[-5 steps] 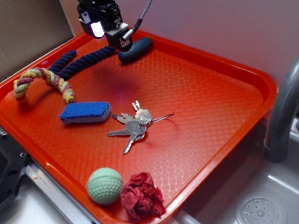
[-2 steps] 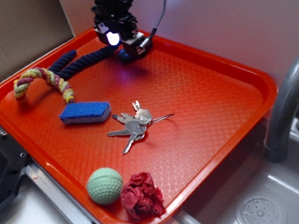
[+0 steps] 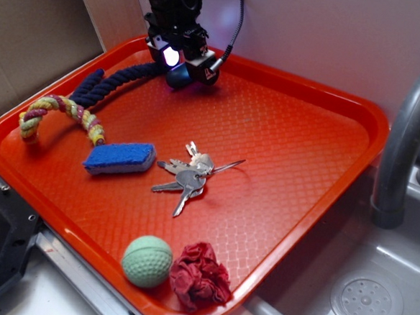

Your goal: Grab the plastic pickle.

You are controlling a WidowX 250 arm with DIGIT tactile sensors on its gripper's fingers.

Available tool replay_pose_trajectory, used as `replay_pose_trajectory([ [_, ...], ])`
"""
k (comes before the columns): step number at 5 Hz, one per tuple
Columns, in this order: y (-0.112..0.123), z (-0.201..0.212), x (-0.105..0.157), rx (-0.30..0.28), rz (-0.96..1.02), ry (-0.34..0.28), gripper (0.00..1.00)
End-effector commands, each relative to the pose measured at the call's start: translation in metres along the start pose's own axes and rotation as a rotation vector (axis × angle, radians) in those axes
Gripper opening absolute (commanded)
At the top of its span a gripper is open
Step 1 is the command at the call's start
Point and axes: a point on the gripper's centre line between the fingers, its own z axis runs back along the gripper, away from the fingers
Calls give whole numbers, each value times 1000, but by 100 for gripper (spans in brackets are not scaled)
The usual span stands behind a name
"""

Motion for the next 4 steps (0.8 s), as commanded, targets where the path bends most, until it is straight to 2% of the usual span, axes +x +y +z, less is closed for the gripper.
replay_pose_trajectory([
  [1, 3, -4, 13, 45, 23, -15, 100],
  [2, -4, -22, 16, 71, 4, 19, 100],
  [3, -8, -24, 17, 97, -3, 10, 0],
  [4, -9, -17, 14, 105, -10, -10, 0],
])
